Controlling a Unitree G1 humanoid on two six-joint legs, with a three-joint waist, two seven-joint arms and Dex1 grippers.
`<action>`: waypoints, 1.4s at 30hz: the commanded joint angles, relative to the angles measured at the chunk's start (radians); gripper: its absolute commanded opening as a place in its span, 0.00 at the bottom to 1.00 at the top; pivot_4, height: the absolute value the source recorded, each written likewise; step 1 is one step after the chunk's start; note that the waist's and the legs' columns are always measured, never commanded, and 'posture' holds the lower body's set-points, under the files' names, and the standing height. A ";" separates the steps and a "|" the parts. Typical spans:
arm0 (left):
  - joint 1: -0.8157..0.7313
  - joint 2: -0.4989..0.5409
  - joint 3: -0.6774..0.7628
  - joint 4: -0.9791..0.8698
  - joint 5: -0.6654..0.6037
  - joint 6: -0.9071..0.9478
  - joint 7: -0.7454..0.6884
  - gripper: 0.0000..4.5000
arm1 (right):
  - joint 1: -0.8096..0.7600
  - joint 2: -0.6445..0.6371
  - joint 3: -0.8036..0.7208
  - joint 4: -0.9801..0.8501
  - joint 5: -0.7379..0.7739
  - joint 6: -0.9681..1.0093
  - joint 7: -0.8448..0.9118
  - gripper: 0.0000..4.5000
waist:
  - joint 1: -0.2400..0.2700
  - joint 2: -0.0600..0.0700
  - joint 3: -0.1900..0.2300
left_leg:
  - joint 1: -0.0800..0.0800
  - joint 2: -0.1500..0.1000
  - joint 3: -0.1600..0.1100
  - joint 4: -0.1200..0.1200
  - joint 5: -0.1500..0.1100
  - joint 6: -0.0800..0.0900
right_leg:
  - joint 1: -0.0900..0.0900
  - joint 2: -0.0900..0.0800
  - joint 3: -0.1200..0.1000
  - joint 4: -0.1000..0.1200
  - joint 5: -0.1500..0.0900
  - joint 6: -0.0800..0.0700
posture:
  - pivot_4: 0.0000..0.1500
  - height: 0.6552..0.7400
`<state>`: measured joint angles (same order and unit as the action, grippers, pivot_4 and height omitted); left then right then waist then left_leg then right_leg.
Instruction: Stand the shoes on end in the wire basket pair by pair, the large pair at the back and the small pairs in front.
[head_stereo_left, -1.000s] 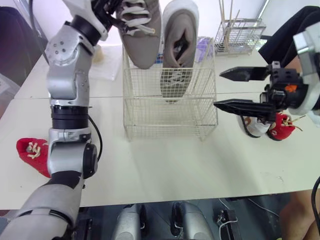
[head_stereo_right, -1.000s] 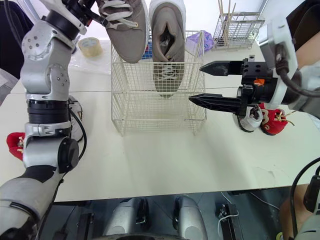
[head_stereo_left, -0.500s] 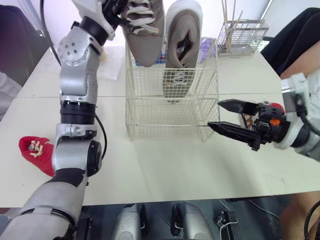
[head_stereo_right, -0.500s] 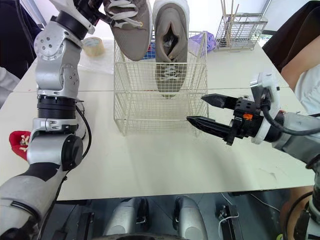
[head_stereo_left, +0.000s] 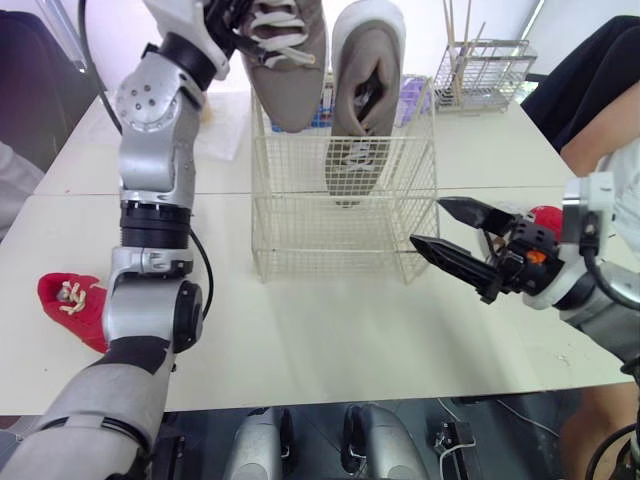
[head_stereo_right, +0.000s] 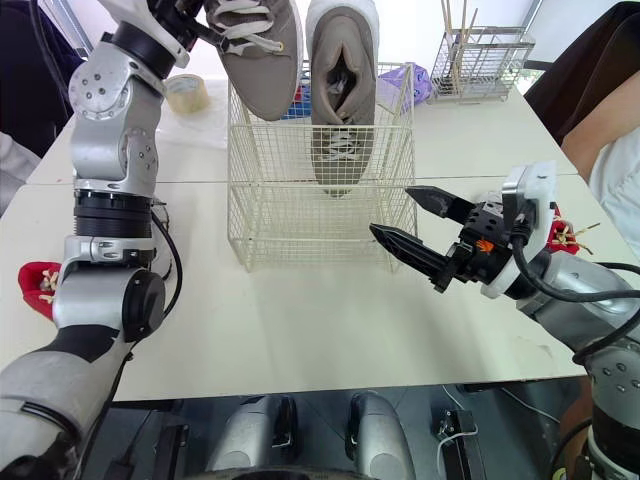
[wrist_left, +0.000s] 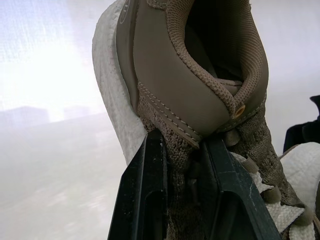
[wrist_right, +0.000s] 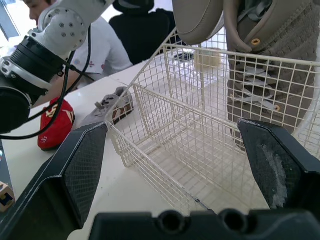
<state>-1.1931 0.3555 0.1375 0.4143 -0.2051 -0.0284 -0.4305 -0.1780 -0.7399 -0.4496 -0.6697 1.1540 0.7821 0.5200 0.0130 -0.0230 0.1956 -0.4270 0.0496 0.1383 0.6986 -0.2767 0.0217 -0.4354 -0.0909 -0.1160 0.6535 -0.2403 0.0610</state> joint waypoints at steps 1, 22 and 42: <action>-0.033 0.018 0.000 -0.080 0.003 -0.011 0.000 0.07 | -0.028 0.037 -0.029 -0.016 0.040 -0.084 0.000 1.00 | 0.000 0.000 0.000 | 0.000 0.000 0.000 0.000 0.000 0.000 | 0.000 0.000 0.000 0.000 0.000 0.000 | 1.00 1.00; 0.228 -0.057 -0.065 -0.196 0.126 -0.100 0.074 0.07 | -0.125 0.032 0.059 0.080 0.028 -0.133 0.012 1.00 | 0.005 0.002 -0.009 | 0.010 -0.001 -0.001 0.000 -0.005 0.008 | 0.013 -0.001 -0.001 -0.004 0.000 0.000 | 1.00 1.00; 0.255 -0.065 -0.043 -0.179 0.004 0.006 -0.005 0.07 | -0.128 0.034 0.064 0.089 0.011 -0.141 0.020 1.00 | -0.001 0.003 -0.009 | 0.003 0.000 0.000 0.000 -0.002 0.004 | 0.005 -0.001 -0.001 -0.005 0.000 0.001 | 1.00 1.00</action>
<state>-0.9513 0.2906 0.0782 0.3141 -0.1731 -0.0698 -0.4388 -0.2961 -0.7043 -0.3653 -0.5741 1.1611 0.6693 0.5353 0.0121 -0.0204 0.1869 -0.4242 0.0493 0.1381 0.6981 -0.2790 0.0253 -0.4303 -0.0919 -0.1169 0.6489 -0.2398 0.0621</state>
